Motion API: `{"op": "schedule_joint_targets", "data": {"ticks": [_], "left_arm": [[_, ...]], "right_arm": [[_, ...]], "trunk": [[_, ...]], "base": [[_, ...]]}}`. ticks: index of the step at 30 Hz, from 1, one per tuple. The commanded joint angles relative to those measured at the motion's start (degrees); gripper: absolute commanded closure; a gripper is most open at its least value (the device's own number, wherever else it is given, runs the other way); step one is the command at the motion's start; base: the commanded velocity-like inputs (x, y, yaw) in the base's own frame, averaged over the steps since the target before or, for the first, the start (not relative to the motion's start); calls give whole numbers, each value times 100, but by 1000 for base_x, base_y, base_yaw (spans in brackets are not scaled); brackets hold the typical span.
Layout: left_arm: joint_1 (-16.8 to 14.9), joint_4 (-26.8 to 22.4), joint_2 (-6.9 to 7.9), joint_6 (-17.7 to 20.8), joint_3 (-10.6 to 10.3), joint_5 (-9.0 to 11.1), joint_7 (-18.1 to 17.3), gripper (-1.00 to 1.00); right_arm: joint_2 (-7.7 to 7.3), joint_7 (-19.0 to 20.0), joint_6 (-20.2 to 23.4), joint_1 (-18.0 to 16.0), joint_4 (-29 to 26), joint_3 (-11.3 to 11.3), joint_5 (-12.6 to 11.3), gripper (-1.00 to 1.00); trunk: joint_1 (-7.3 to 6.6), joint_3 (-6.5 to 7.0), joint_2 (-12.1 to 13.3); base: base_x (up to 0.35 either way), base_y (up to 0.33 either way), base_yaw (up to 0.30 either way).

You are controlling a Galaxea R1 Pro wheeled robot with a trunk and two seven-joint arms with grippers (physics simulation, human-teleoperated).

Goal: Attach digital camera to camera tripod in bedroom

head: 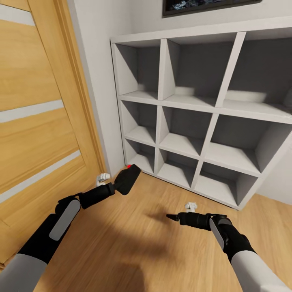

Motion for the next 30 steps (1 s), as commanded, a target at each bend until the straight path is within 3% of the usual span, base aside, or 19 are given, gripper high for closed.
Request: {"op": "schedule_joint_targets", "data": {"ticks": [1,30], "left_arm": [[-3,0,4,23,-6,25,4,100],[-2,15,-3,23,-13,23,14,100]], "right_arm": [[1,8,49,-2,-2,-10,-30,-100],[-6,58,49,-2,-26,-10,-20,-100]], "trunk": [[-3,18,0],[-78,660,39]], "base": [[0,0,0],[0,0,0]]}}
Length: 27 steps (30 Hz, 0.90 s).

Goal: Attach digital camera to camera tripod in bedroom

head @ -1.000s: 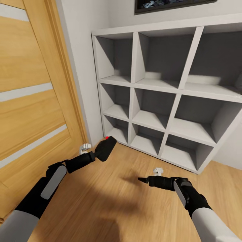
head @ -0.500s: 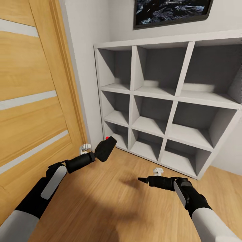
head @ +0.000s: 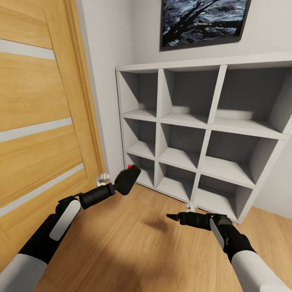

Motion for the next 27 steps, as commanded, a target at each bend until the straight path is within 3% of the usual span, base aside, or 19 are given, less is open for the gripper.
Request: {"op": "schedule_joint_targets", "data": {"ticks": [1,7,13,16,22,27], "left_arm": [[-2,-1,3,22,-4,25,5,100],[-3,-1,2,25,-4,25,6,100],[-3,-1,2,30,-7,25,24,100],[-3,-1,2,31,-10,25,110,100],[-3,-4,-7,31,-27,25,545,100],[-4,-11,-61,31,-41,23,880,100]], "right_arm": [[0,24,48,-2,-9,-10,-27,-100],[-48,261,90,-2,-58,-27,-72,-100],[-458,947,127,-2,-64,-192,-108,-100],[-643,1544,138,-2,-64,-414,-109,-100],[-763,2234,156,-2,-62,-735,-77,-100],[-781,2371,157,-2,-58,-798,-53,-100]], "trunk": [[-3,17,0],[-19,150,8],[-34,283,16],[-42,350,20],[-174,457,260],[-284,547,461]], "base": [[0,0,0],[0,0,0],[0,0,0],[0,0,0],[0,0,0],[0,0,0]]}}
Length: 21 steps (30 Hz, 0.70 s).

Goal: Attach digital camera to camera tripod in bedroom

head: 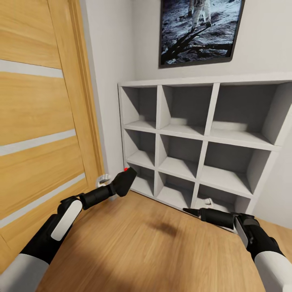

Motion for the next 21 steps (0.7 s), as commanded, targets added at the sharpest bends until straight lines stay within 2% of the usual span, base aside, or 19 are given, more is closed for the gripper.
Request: {"op": "schedule_joint_targets", "data": {"ticks": [1,4,7,21], "left_arm": [[-4,-2,-33,21,-7,15,103,100],[-4,-1,-123,25,-16,12,261,100],[-5,-3,-151,26,-22,4,299,100],[-5,-18,-171,45,-47,5,314,100]], "right_arm": [[-1,35,51,-3,1,-14,-10,-100],[-2,66,48,-3,2,-27,3,-100],[-1,74,48,-3,3,-30,7,-100],[14,74,42,-3,3,-24,8,-100]], "trunk": [[-24,13,39],[-90,66,159],[-156,120,280],[-463,372,841]], "base": [[0,0,0],[0,0,0],[0,0,0],[0,0,0]]}}
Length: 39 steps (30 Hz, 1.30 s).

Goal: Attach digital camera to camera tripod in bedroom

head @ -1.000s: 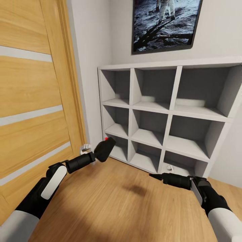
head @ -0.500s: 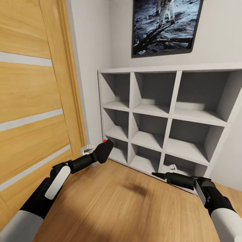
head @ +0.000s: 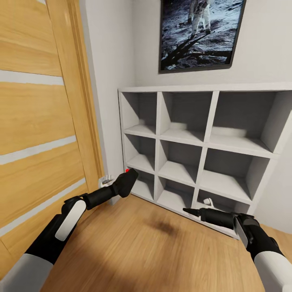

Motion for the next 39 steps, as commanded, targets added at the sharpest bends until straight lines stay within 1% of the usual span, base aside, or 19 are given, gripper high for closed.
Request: {"op": "schedule_joint_targets", "data": {"ticks": [1,39], "left_arm": [[-4,-3,4,17,-4,7,-4,100],[-4,6,3,45,-3,-5,0,100]], "right_arm": [[2,9,52,-3,1,-3,-21,-100],[44,-57,37,-3,18,6,-21,-100]], "trunk": [[-24,12,39],[-858,695,1563]], "base": [[0,0,0],[0,0,0]]}}
